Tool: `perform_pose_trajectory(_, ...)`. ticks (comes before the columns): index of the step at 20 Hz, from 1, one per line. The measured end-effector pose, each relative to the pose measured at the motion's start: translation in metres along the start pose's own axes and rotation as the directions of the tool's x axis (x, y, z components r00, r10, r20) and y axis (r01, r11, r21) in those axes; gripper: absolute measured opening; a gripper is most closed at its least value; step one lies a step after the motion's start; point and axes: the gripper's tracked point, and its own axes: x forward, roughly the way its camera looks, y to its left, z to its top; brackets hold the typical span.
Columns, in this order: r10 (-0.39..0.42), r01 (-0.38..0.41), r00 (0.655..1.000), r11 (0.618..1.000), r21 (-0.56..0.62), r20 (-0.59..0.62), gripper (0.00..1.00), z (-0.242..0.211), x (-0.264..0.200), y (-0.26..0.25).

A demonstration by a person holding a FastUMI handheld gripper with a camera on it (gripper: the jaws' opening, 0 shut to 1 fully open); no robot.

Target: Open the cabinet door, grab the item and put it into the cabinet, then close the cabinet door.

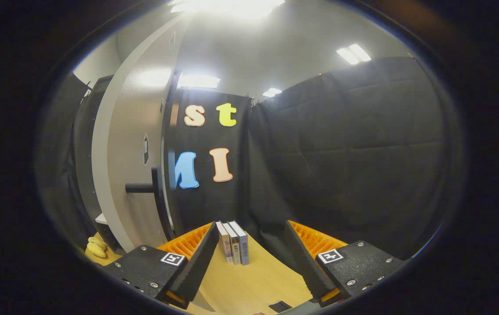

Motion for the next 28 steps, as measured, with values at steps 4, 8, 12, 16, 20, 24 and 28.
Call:
perform_pose_trajectory(4, 0.006, -0.006, 1.0, 1.0, -0.017, 0.003, 0.9, 0.003, -0.004, 0.009)
perform_pose_trajectory(8, 0.101, -0.101, 0.995, 0.995, -0.013, 0.01, 0.88, 0.004, -0.021, 0.047)
perform_pose_trajectory(12, 0.19, -0.19, 0.982, 0.982, 0.018, 0.012, 0.88, 0.0, -0.035, 0.095)
perform_pose_trajectory(16, 0.252, -0.252, 0.967, 0.968, 0.003, 0.017, 0.88, 0.003, -0.042, 0.133)
perform_pose_trajectory(20, 0.314, -0.314, 0.949, 0.949, 0.001, 0.022, 0.88, 0.002, -0.049, 0.17)
perform_pose_trajectory(24, 0.348, -0.348, 0.938, 0.938, 0.006, 0.008, 0.9, 0.0, -0.048, 0.196)
perform_pose_trajectory(28, 0.388, -0.388, 0.921, 0.921, 0.018, 0.002, 0.9, -0.001, -0.047, 0.223)
